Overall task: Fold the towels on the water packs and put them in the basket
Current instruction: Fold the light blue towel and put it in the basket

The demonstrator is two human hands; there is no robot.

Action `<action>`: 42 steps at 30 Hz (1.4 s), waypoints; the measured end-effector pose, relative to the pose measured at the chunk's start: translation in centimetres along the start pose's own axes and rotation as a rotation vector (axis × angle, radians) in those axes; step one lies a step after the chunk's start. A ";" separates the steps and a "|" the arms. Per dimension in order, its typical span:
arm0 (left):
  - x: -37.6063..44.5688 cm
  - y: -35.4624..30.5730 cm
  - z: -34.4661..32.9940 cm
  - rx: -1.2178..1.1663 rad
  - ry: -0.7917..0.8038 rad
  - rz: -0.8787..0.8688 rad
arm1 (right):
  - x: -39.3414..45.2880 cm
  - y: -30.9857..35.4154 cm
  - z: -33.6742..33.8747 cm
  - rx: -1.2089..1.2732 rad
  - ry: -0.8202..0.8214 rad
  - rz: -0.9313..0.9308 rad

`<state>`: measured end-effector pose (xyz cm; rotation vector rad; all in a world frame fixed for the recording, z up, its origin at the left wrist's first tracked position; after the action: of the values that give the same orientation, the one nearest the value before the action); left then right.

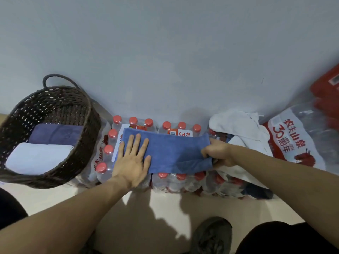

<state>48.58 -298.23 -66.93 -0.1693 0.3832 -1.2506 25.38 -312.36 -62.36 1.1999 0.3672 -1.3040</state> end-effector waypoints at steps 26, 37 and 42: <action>-1.7 1.4 5.9 -1.583 0.063 0.334 | -1.1 17.1 -11.4 0.276 0.340 0.300; -1.8 6.9 4.6 -1.204 -0.028 0.591 | 2.1 17.9 -11.4 -0.919 -0.180 0.525; -1.8 7.7 6.1 -0.438 -0.003 0.454 | 3.3 16.8 -12.1 -0.932 -0.185 0.521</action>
<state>57.26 -294.56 -63.52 -0.4322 0.6513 -0.7066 45.72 -307.27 -62.01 0.3346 0.4209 -0.6332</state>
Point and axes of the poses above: each hand's wrist, its own x-axis towards the middle knuckle, its own z-axis out of the back of the hand, y = z × x, the point moved 6 cm from there along x, towards the middle knuckle, and after that the axes turned 12 degrees about -x, right-handed, at the moved point
